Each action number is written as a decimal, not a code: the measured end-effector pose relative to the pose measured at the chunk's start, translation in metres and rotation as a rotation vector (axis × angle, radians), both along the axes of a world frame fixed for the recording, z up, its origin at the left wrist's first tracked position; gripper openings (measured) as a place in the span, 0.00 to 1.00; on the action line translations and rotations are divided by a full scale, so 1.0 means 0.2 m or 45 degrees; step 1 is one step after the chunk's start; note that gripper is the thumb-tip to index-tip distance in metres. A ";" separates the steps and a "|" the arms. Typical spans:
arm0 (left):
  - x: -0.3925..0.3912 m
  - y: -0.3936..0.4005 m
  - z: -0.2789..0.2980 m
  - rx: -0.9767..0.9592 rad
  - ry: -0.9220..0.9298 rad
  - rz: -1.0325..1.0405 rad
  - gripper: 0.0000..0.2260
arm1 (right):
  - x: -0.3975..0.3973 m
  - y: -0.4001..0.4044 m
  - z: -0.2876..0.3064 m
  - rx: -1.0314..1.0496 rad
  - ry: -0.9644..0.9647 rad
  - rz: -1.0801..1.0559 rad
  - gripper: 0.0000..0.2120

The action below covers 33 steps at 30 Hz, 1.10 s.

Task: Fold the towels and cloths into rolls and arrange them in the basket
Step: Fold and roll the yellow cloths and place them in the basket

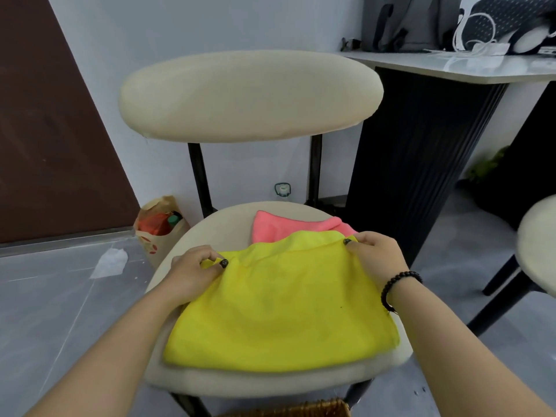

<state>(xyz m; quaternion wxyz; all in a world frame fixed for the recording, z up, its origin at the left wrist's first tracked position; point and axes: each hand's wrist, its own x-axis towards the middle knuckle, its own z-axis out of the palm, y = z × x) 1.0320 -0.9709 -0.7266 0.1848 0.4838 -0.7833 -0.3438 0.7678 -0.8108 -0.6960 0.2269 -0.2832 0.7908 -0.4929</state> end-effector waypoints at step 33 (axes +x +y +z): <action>0.24 0.33 0.28 0.677 1.236 0.195 0.18 | 0.19 0.35 0.20 -0.507 0.474 -0.042 0.04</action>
